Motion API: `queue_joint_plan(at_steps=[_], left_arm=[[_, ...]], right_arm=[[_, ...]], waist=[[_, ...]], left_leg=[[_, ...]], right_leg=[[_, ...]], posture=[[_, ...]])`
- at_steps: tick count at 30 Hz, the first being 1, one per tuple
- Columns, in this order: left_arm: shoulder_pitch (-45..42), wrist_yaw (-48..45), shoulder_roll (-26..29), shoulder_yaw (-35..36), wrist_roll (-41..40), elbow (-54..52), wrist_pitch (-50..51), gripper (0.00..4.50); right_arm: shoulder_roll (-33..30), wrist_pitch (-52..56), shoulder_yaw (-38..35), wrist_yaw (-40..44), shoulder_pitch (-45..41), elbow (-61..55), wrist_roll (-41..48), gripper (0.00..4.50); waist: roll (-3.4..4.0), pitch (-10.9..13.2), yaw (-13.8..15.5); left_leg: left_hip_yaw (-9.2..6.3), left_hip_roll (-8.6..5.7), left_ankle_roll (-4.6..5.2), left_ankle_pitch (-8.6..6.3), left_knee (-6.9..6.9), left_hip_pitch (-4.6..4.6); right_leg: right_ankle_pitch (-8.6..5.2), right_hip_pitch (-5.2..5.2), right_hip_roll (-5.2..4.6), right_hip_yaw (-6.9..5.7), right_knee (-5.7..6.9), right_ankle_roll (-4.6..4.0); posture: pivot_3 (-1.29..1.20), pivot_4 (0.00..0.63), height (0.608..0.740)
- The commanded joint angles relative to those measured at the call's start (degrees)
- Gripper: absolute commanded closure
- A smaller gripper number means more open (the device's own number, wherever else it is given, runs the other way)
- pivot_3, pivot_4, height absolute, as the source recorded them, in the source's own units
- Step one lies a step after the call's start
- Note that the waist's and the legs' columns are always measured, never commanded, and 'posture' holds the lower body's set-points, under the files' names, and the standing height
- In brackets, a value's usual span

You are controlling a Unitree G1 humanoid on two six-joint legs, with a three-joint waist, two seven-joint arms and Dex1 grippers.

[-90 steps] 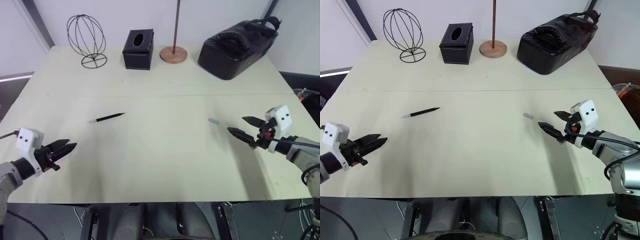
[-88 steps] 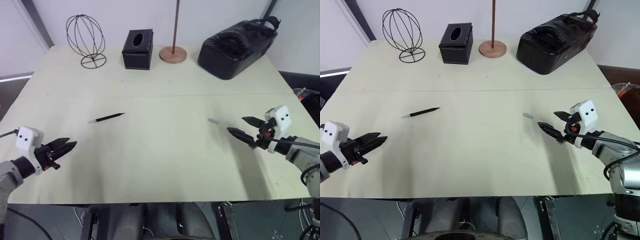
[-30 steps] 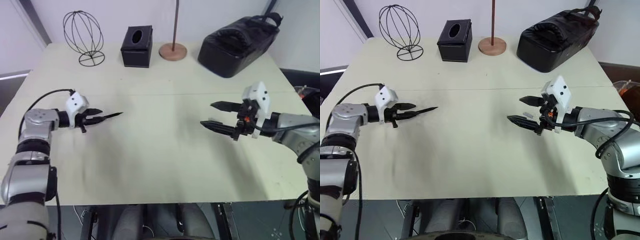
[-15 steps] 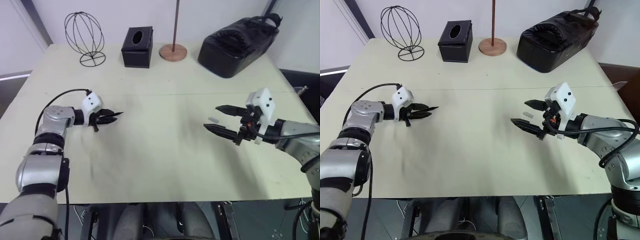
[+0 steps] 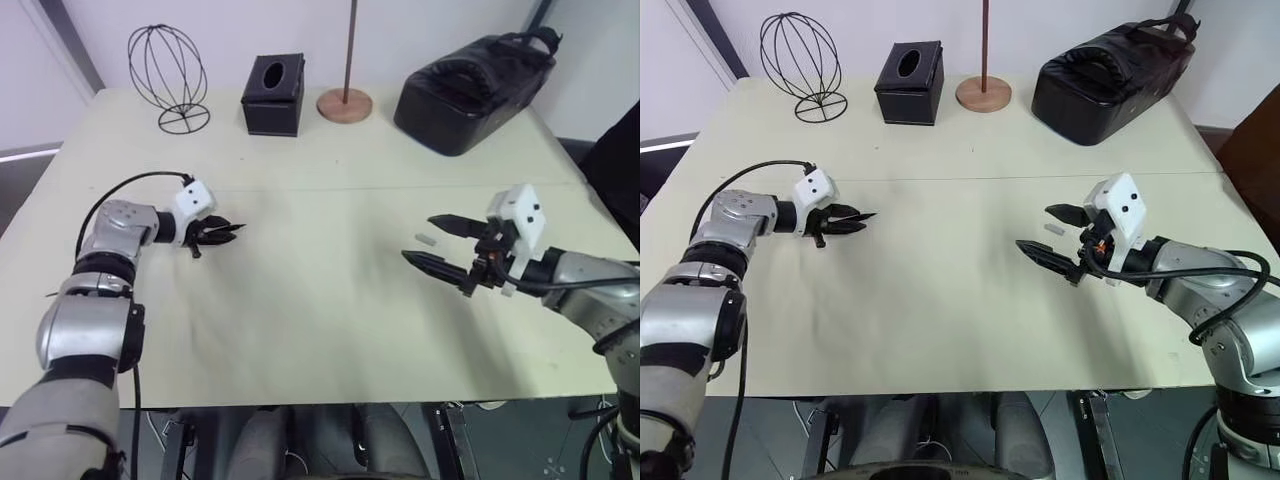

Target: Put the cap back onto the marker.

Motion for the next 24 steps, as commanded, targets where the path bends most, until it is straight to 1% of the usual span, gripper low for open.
queue_joint_plan(at_steps=[1, 8, 9, 10, 11, 12, 19, 22, 24], left_arm=[[-0.1, -1.2, 1.9, -1.3, 2.1, 1.2, 1.0, 2.8], [0.2, -2.4, 2.0, -2.3, 2.8, 1.2, 1.5, 2.8], [0.2, -2.8, 1.9, -2.3, 2.7, 1.3, 1.9, 3.33], [0.3, -3.1, 1.9, -2.3, 2.7, 1.3, 2.2, 3.66], [0.3, -3.5, 1.9, -2.3, 2.7, 1.3, 2.3, 4.16], [0.3, -3.6, 2.0, -2.3, 2.8, 1.2, 2.2, 4.48], [0.4, -2.7, 2.5, -2.7, 3.2, 1.1, 1.5, 4.48], [-0.2, -2.9, 2.4, -2.1, 2.3, 0.7, 0.3, 4.48], [-1.6, -4.4, 2.1, -1.3, 1.1, 0.0, -0.7, 4.48]], right_arm=[[0.1, -0.6, -1.8, -0.8, -0.2, -1.8, 1.0, 0.36], [0.6, -1.2, -1.4, -1.6, -0.3, -1.6, 0.9, 0.36], [0.6, -1.2, -1.4, -1.8, -0.3, -1.6, 0.9, 0.29], [0.7, -1.3, -1.4, -1.9, -0.2, -1.6, 0.9, 0.29], [0.7, -1.3, -1.4, -2.0, -0.3, -1.6, 0.9, 0.29], [0.8, -1.2, -1.3, -2.1, -0.3, -1.6, 0.9, 0.29], [0.9, -1.7, -1.3, -2.3, -0.2, -1.0, 0.5, 0.29], [1.0, -4.0, -1.4, -2.0, 0.3, 1.2, -1.6, 0.29], [0.7, -7.1, -1.6, -1.2, 1.0, 4.7, -4.2, 0.29]], waist=[[0.0, 0.0, -0.1], [0.0, 0.0, -0.1], [0.0, 0.0, -0.1], [0.0, 0.0, -0.1], [0.0, 0.0, -0.1], [0.0, 0.0, -0.1], [0.0, 0.0, -0.1], [-0.01, 0.0, -0.1], [-0.03, -0.1, 0.0]], left_leg=[[0.0, 0.0, 0.0, 0.0, 0.0, 0.01], [0.01, 0.0, 0.0, 0.0, 0.0, 0.02], [0.01, 0.01, 0.0, 0.0, 0.0, 0.02], [0.01, 0.0, 0.0, 0.0, 0.0, 0.02], [0.01, 0.01, 0.0, 0.0, 0.0, 0.02], [0.02, 0.0, 0.0, 0.0, 0.0, 0.03], [0.03, 0.01, 0.0, 0.0, 0.0, 0.04], [0.03, 0.0, 0.0, 0.0, 0.01, 0.04], [0.03, 0.0, 0.0, 0.0, 0.02, 0.04]], right_leg=[[0.0, 0.0, 0.0, 0.0, 0.01, 0.0], [0.0, 0.0, 0.01, 0.02, 0.03, 0.0], [0.0, 0.0, 0.01, 0.02, 0.03, 0.0], [0.0, 0.0, 0.01, 0.02, 0.04, 0.0], [0.0, 0.0, 0.01, 0.02, 0.05, 0.0], [0.0, 0.0, 0.01, 0.03, 0.05, 0.0], [0.0, 0.0, 0.01, 0.04, 0.07, 0.0], [0.0, 0.0, 0.01, 0.04, 0.08, 0.0], [0.0, 0.0, 0.01, 0.04, 0.08, 0.0]], posture=[[0.0, 0.15, 0.74], [0.0, 0.15, 0.74], [0.0, 0.15, 0.74], [0.0, 0.15, 0.74], [0.0, 0.15, 0.74], [0.0, 0.15, 0.74], [0.0, 0.15, 0.74], [0.0, 0.15, 0.74], [0.0, 0.15, 0.74]])
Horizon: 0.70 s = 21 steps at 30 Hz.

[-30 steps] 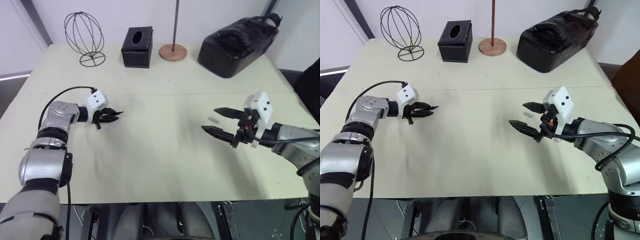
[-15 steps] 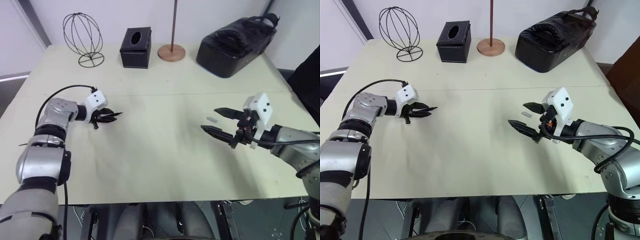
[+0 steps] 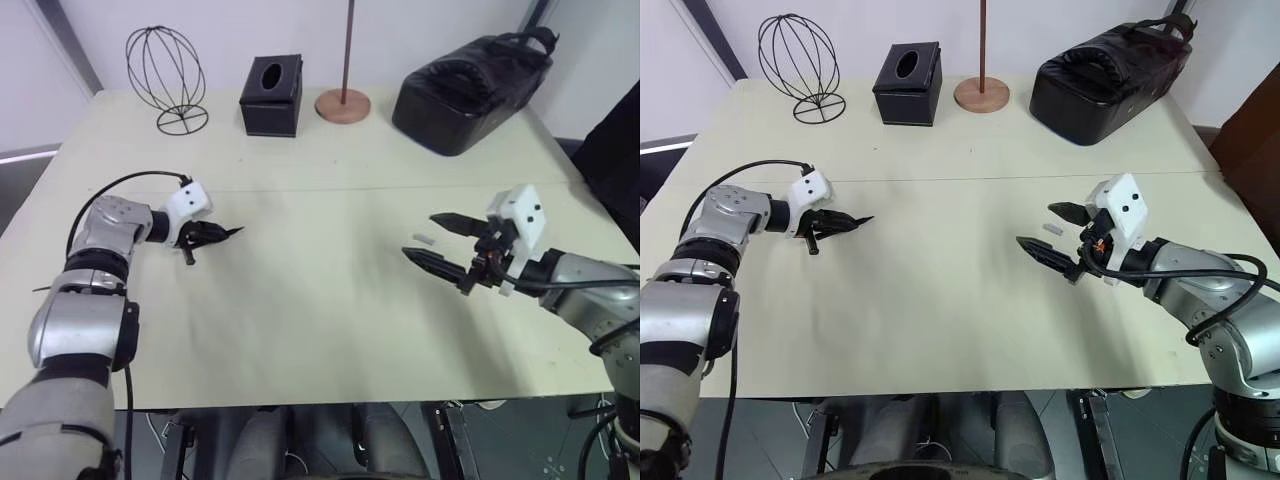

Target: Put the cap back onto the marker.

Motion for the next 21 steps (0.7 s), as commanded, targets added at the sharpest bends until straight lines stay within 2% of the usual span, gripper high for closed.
queue_joint_plan(at_steps=[1, 5, 11, 17, 21], left_arm=[[-1.8, -2.5, 0.8, 0.4, -0.2, -0.3, -1.3, 4.48], [-6.5, -10.0, 0.0, 1.9, -3.3, -3.4, -3.3, 4.48], [-10.6, -20.4, -0.8, 2.2, -7.4, -10.8, -5.6, 4.48], [-5.1, -23.1, -2.4, 0.8, -14.5, -26.4, -2.3, 4.48], [0.7, -22.4, -4.2, 0.3, -18.0, -39.0, 3.6, 4.48]], right_arm=[[-0.2, -5.6, -1.7, 1.2, 0.8, 4.8, -4.1, 0.29], [-2.8, -14.0, -1.5, 6.1, 1.4, 14.8, -10.1, 0.29], [-4.1, -23.9, -0.1, 12.3, -2.6, 28.9, -15.4, 0.29], [-1.0, -28.8, 3.1, 15.3, -5.1, 35.6, -18.2, 0.29], [2.0, -31.1, 6.2, 16.6, -7.7, 41.2, -20.1, 0.29]], waist=[[-0.03, 0.0, 0.1], [-0.09, 0.0, 0.4], [-0.07, 0.0, 0.2], [-0.02, 0.0, -0.5], [-0.01, 0.0, -0.2]], left_leg=[[0.01, 0.0, 0.0, 0.0, 0.01, 0.0], [0.02, -0.04, 0.0, 0.0, 0.07, -0.05], [0.06, -0.04, 0.1, -0.06, 0.58, -0.21], [0.04, 0.09, 0.12, -0.07, 0.56, -0.13], [0.04, 0.11, 0.12, -0.07, 0.63, -0.13]], right_leg=[[0.0, 0.0, 0.0, 0.0, 0.0, 0.0], [0.0, 0.0, 0.0, -0.01, 0.0, 0.0], [0.04, 0.09, 0.0, -0.05, 0.05, 0.07], [0.02, 0.09, 0.13, 0.03, 0.08, 0.08], [0.02, 0.08, 0.1, 0.08, 0.12, 0.09]], posture=[[0.0, 0.15, 0.74], [0.0, 0.15, 0.74], [0.0, 0.15, 0.74], [0.0, 0.15, 0.74], [0.0, 0.15, 0.74]])
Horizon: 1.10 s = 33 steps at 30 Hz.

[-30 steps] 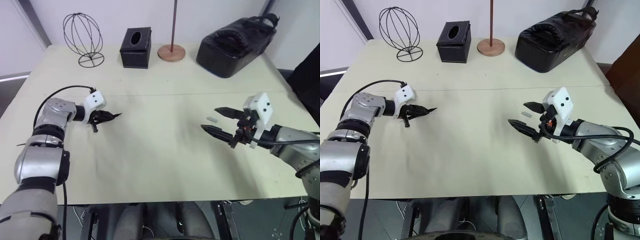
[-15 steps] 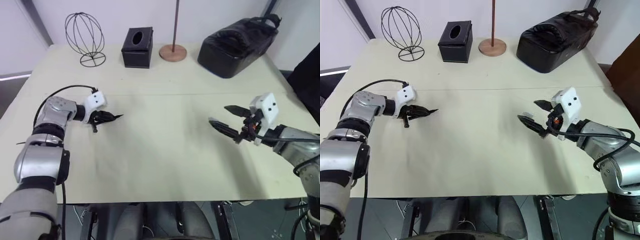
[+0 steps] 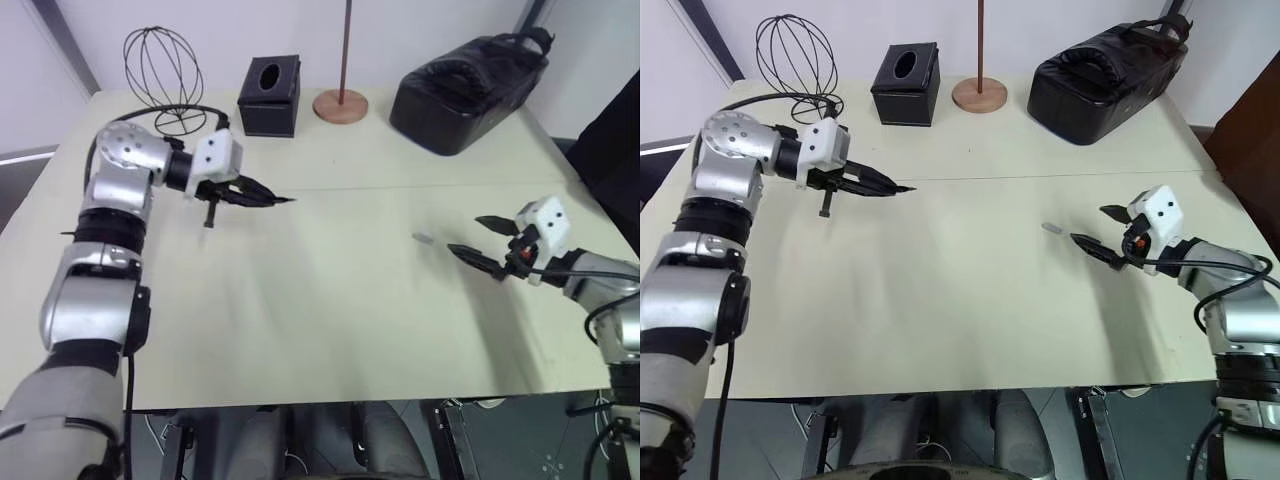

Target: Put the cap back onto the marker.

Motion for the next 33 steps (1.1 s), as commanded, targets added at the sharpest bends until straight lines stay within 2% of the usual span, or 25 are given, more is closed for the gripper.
queue_joint_plan(at_steps=[1, 7, 15, 20, 33], left_arm=[[2.2, 1.2, -1.1, 0.4, -3.9, -9.6, 5.8, 4.48], [7.0, 4.6, -1.4, 0.0, -3.8, -13.4, 8.5, 4.48], [11.8, 4.0, 3.4, -2.9, -0.4, -13.0, 5.6, 4.48], [11.6, 5.5, 5.5, -4.5, 2.9, -7.4, 1.3, 4.48], [8.8, 9.2, 4.1, -3.8, 3.0, -2.6, 1.0, 4.48]], right_arm=[[2.1, -3.1, 1.5, 1.0, -3.3, 4.1, -1.6, 0.29], [6.5, -6.8, 4.0, 1.6, -8.7, 13.8, -4.2, 0.29], [7.3, -9.3, 3.3, 3.6, -12.5, 23.6, -5.4, 0.29], [8.0, -10.1, 3.9, 4.1, -13.1, 26.1, -6.0, 0.29], [9.5, -12.1, 4.2, 4.7, -15.4, 30.3, -7.4, 0.29]], waist=[[0.0, 0.0, 0.2], [0.01, 0.0, 0.4], [0.02, 0.0, 0.3], [0.03, 0.0, 0.3], [0.03, 0.0, 0.1]], left_leg=[[0.0, 0.0, 0.0, 0.0, 0.02, 0.0], [-0.01, -0.04, -0.01, 0.01, 0.09, 0.0], [-0.02, -0.05, -0.02, 0.01, 0.07, 0.01], [-0.01, -0.07, -0.03, 0.01, 0.07, 0.02], [0.0, -0.07, -0.03, 0.02, 0.08, 0.03]], right_leg=[[0.0, 0.0, -0.01, 0.0, 0.01, 0.0], [0.0, 0.01, -0.03, 0.01, 0.1, 0.0], [0.0, 0.0, 0.0, 0.01, 0.11, -0.01], [0.0, 0.0, -0.02, 0.01, 0.11, -0.01], [0.0, 0.0, -0.02, 0.01, 0.13, 0.0]], posture=[[0.0, 0.15, 0.74], [0.0, 0.15, 0.74], [0.0, 0.15, 0.74], [0.0, 0.15, 0.74], [0.0, 0.15, 0.74]])
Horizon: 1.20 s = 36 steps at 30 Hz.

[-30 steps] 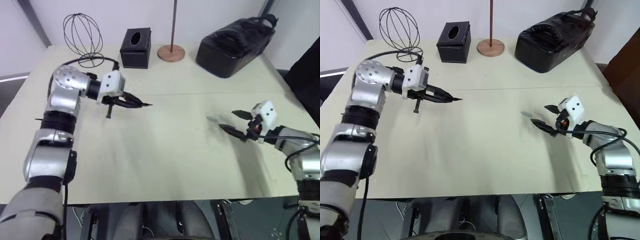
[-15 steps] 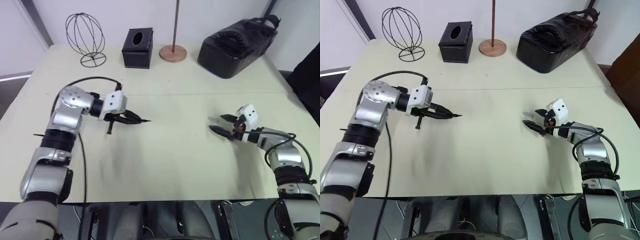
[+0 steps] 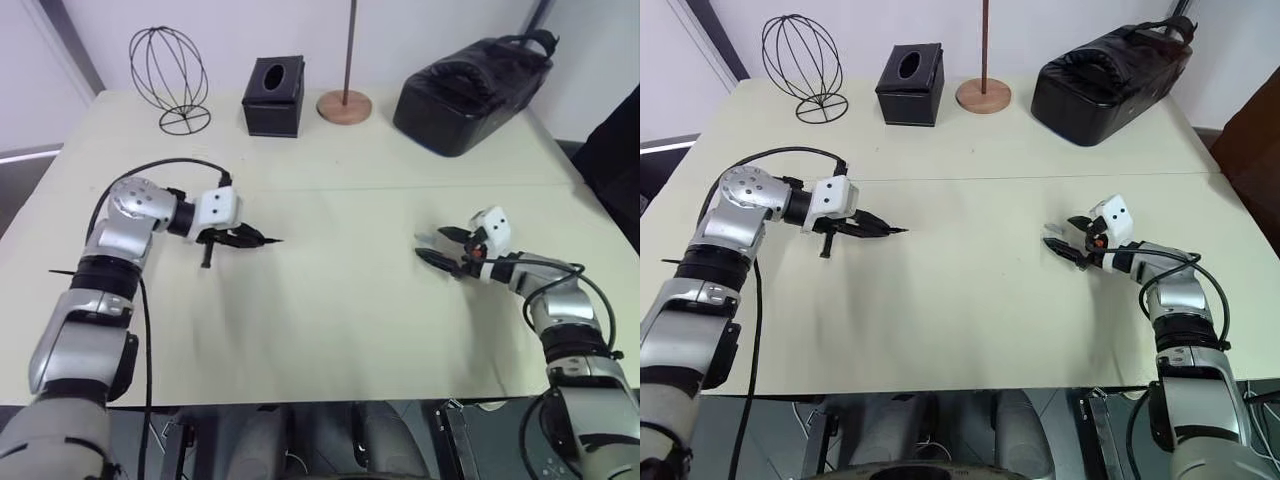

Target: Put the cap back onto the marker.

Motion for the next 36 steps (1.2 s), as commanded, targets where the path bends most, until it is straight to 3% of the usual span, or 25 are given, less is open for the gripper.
queue_joint_plan(at_steps=[1, 4, 10, 11, 19, 30, 36], left_arm=[[-1.1, 0.6, 0.3, 0.8, -0.4, -0.1, -0.7, 4.48], [-1.0, 1.1, 0.3, 1.1, -0.7, -0.2, -0.4, 4.5], [-1.0, 1.8, 0.2, 1.3, -1.0, -0.4, -0.1, 4.5], [-0.9, 1.9, 0.1, 1.3, -1.0, -0.5, 0.0, 4.5], [-0.9, 2.5, 0.2, 1.8, -1.5, -0.4, 0.5, 4.5], [-7.5, 2.1, -2.1, 4.4, -4.6, 1.5, 0.2, 4.5], [-10.6, 0.7, -5.0, 3.4, -4.5, 1.5, -1.9, 4.5]], right_arm=[[0.0, -1.0, -0.4, 0.7, -0.9, 0.9, -0.4, 0.29], [-0.4, -0.8, -0.3, 1.4, -0.8, 1.2, -0.6, 1.19], [-0.4, -1.0, -0.4, 1.7, -0.9, 1.6, -1.0, 4.24], [-0.2, -1.1, -0.3, 1.7, -0.9, 1.8, -1.1, 4.38], [-0.8, -1.8, 0.1, 2.2, -1.1, 1.2, -2.1, 4.38], [-9.9, 11.0, 5.0, 9.2, -1.6, -32.0, -1.2, 4.38], [-11.3, 16.9, 6.8, 12.5, -3.4, -41.2, 1.5, 4.38]], waist=[[0.0, 0.0, 0.0], [0.0, 0.0, 0.0], [0.0, 0.0, 0.0], [0.0, 0.0, 0.0], [0.0, 0.0, 0.0], [0.03, 0.0, 0.3], [0.01, 0.0, 0.3]], left_leg=[[0.0, 0.0, 0.0, 0.0, 0.0, 0.0], [0.0, 0.0, 0.0, 0.0, 0.0, 0.0], [0.0, 0.0, 0.0, 0.0, 0.0, 0.0], [0.0, 0.0, 0.0, 0.0, 0.0, 0.0], [0.0, 0.0, 0.0, 0.0, 0.0, 0.0], [-0.01, -0.01, 0.0, 0.0, 0.01, -0.03], [-0.01, -0.02, 0.0, 0.0, 0.03, -0.04]], right_leg=[[0.0, 0.0, 0.0, 0.0, 0.0, 0.0], [0.0, 0.0, 0.0, 0.0, 0.0, 0.0], [0.0, 0.0, 0.0, 0.0, 0.0, 0.0], [0.0, 0.0, 0.0, 0.0, 0.0, 0.0], [0.0, 0.0, 0.0, 0.0, 0.0, 0.0], [0.0, -0.04, -0.02, -0.01, 0.03, 0.0], [0.0, -0.03, -0.02, -0.02, 0.02, 0.0]], posture=[[0.0, 0.15, 0.74], [0.0, 0.15, 0.74], [0.0, 0.15, 0.74], [0.0, 0.15, 0.74], [0.0, 0.15, 0.74], [0.0, 0.15, 0.74], [0.0, 0.15, 0.74]])
